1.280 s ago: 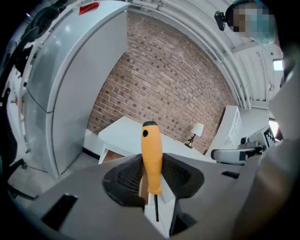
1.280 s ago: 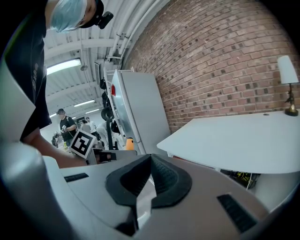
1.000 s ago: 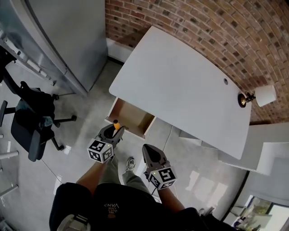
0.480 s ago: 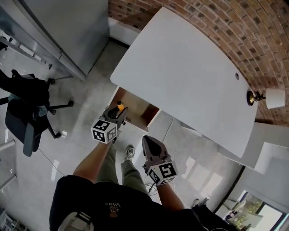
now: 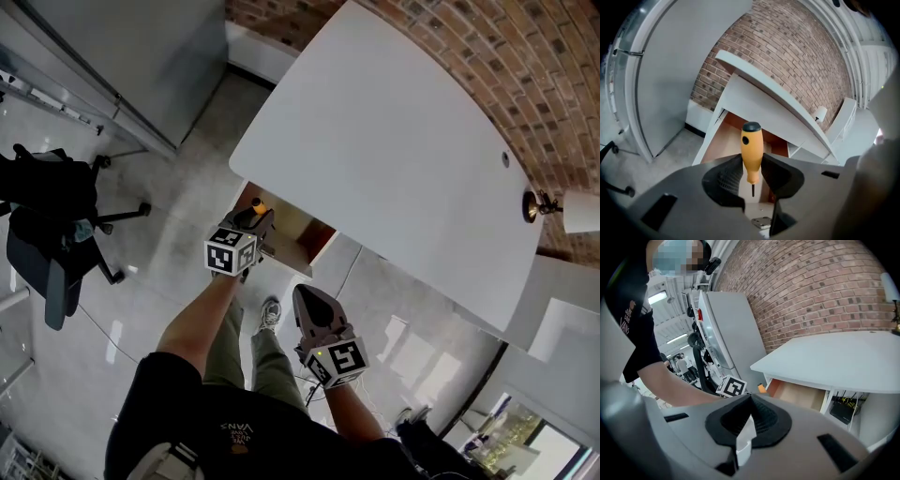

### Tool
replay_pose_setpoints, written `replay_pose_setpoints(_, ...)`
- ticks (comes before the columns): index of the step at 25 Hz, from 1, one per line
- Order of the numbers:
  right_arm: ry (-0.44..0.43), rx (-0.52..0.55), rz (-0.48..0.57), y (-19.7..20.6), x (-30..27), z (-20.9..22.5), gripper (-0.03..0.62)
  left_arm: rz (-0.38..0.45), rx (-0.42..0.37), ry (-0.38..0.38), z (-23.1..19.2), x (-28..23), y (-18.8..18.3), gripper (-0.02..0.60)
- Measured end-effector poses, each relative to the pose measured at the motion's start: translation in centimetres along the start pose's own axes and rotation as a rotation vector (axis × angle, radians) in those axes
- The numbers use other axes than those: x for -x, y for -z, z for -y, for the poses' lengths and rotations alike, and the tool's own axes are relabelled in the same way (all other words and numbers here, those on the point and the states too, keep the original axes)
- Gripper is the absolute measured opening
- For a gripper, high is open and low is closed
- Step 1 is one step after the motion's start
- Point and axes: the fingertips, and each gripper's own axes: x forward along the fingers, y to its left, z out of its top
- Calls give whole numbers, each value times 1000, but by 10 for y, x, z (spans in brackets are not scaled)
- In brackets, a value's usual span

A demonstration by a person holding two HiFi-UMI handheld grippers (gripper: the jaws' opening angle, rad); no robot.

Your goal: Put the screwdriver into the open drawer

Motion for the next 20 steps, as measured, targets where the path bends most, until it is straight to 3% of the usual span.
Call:
replay_pose_setpoints(7, 10, -23, 6, -8, -13, 2, -6, -148, 47, -37, -21, -32, 25, 123)
replay_pose_setpoints(11, 15, -37, 7, -9, -13, 0, -6, -267, 25, -38, -24, -51, 42, 123)
replay_pose_setpoints(20, 28, -51, -16, -2, -20, 1, -6, -432, -36, -124, -41, -62, 59, 123)
